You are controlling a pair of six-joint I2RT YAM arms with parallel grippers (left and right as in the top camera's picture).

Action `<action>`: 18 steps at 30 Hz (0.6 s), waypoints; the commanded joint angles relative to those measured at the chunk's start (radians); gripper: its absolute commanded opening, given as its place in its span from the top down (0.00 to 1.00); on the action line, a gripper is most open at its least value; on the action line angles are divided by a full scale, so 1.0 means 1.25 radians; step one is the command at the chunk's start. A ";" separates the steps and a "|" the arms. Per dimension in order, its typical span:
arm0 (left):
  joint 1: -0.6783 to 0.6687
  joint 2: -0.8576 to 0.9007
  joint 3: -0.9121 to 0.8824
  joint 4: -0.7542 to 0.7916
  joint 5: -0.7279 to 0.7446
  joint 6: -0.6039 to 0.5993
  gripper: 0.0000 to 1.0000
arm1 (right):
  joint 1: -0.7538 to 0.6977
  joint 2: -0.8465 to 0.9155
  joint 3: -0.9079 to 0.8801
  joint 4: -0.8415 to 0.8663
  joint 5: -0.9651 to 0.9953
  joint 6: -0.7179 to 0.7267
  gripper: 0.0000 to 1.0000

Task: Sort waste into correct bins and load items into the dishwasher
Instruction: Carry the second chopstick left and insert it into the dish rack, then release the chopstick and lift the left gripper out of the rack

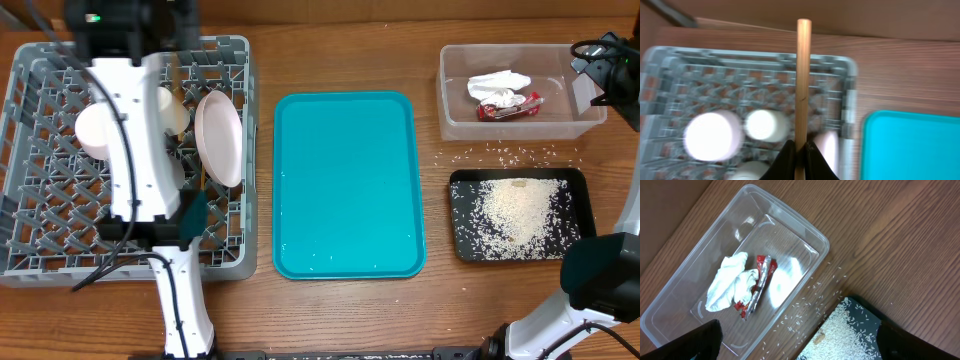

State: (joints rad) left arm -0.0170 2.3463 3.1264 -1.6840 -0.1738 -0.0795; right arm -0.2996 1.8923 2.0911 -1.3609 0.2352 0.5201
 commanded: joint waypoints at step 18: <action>0.095 -0.009 -0.465 0.139 0.161 0.067 0.86 | 0.001 -0.005 0.003 0.004 0.002 0.002 0.00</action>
State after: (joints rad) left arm 0.1135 2.3470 2.5908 -1.5318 -0.0147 -0.0132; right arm -0.2996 1.8923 2.0911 -1.3613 0.2356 0.5201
